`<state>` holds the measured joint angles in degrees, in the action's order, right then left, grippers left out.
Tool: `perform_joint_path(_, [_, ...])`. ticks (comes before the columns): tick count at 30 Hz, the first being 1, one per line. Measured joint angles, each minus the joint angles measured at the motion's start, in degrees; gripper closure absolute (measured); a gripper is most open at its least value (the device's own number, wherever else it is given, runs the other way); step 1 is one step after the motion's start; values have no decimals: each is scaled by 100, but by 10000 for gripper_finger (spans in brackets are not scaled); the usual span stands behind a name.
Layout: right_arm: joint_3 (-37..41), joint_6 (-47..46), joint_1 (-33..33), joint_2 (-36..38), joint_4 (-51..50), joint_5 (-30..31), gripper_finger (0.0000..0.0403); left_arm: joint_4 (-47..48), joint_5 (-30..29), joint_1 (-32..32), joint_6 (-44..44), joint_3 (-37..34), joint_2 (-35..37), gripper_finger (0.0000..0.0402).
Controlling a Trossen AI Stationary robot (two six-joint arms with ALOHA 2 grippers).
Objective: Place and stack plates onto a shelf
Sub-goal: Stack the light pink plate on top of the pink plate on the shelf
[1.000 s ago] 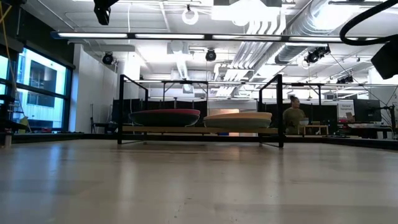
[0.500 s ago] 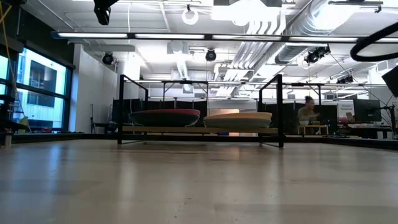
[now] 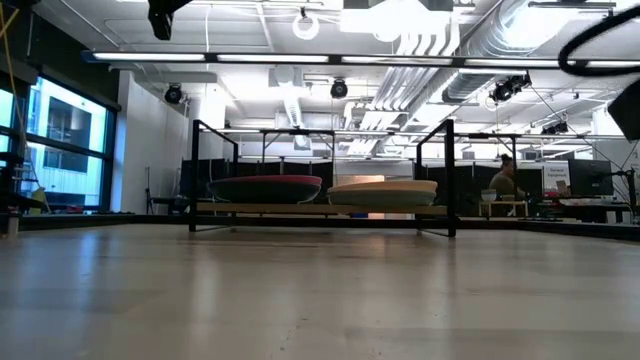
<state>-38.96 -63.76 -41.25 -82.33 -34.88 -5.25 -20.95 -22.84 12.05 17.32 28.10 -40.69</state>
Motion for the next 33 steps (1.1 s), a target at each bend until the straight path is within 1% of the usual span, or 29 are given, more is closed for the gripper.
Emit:
perform_joint_path(3, [-100, 15, 27, 284, -8, 108, 400, 12, -262, 2, 0, 0, 151, 227])
perform_joint_path(8, [-148, -104, 199, 911, 89, 477, 402, 1, -748, 0, 0, 2, 489, 227])
perform_joint_path(12, [-148, -176, 650, 1232, 695, 938, 403, 1, -1093, 0, 145, 2, 693, 227])
perform_joint_path(16, [-150, -45, 1344, 1235, 1660, 1626, 403, 4, -1181, -2, 197, 2, 766, 227])
perform_joint_path(18, [-157, -105, 1787, 1142, 2183, 1979, 403, 12, -1177, -2, 197, 2, 764, 227])
perform_joint_path(20, [-164, -392, 2219, 1032, 2619, 2371, 403, 12, -1158, -2, 158, 2, 763, 227])
perform_joint_path(23, [-559, -517, 2780, 754, 2861, 2925, 403, 10, -1142, -2, -40, 2, 763, 227])
perform_joint_path(25, [-1043, -438, 3135, 475, 2710, 3208, 403, 9, -1061, -2, -42, 2, 763, 227])
perform_joint_path(27, [-1575, -434, 3505, 100, 2391, 3357, 403, 4, -1037, 0, -54, 2, 767, 227])
perform_joint_path(30, [-2463, -435, 4006, -524, 1856, 3553, 403, -3, -1032, 0, -104, 2, 802, 227])
perform_joint_path(33, [-3225, -547, 4478, -1167, 1305, 3598, 403, -3, -1032, -2, -103, 2, 802, 227])
